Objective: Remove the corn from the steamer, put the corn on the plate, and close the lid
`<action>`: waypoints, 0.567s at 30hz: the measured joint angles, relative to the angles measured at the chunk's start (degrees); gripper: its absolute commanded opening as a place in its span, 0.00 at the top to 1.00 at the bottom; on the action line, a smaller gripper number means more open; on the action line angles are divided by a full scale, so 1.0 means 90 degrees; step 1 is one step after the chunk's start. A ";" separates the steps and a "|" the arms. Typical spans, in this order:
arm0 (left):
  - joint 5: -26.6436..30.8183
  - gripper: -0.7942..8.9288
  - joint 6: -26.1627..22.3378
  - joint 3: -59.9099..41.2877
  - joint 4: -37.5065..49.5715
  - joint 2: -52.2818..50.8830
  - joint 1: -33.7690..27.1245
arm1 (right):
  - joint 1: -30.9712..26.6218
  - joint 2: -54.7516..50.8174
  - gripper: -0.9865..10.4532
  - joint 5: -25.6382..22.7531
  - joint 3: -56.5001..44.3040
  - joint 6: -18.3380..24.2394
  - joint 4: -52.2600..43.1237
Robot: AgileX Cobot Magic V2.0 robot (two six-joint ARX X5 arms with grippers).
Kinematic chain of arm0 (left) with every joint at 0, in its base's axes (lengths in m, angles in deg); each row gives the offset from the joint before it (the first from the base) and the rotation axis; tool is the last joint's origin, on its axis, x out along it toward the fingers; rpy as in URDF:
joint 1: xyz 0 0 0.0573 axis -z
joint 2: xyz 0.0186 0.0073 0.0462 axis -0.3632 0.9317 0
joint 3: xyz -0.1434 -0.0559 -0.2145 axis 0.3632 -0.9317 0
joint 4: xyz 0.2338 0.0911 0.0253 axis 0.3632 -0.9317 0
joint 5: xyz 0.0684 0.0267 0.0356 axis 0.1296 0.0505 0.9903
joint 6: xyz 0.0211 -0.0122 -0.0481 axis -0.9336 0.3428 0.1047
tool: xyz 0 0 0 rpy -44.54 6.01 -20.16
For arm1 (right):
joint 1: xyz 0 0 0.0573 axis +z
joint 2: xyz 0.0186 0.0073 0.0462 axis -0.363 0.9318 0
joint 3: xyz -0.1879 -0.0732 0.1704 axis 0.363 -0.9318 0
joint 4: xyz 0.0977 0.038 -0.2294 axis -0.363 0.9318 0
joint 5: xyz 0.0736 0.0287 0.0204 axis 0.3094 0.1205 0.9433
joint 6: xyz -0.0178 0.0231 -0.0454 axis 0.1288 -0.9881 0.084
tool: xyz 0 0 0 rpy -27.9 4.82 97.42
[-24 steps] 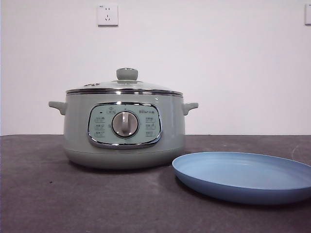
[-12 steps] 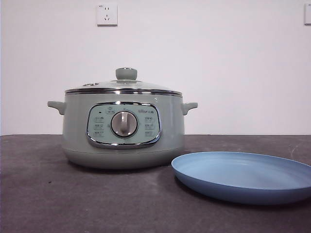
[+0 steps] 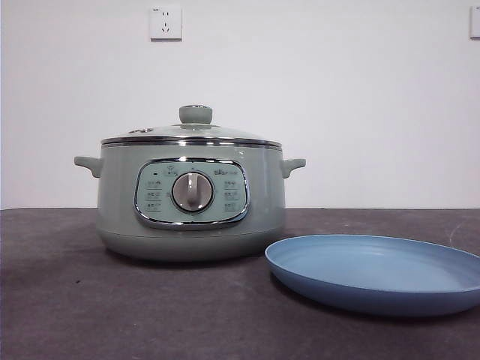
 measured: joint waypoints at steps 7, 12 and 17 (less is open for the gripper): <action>-0.0947 0.93 -0.0578 0.1532 -0.0945 0.1302 0.0000 | 0.0032 0.1557 0.92 0.0857 0.1836 0.1127 0.1450; -0.1219 0.93 -0.1190 0.2402 -0.1962 0.1940 0.0000 | 0.0253 0.2494 0.92 0.1367 0.2873 0.1936 0.2482; -0.1598 0.93 -0.1690 0.3004 -0.2807 0.2348 0.0000 | 0.0712 0.3179 0.92 0.1598 0.3589 0.2647 0.3407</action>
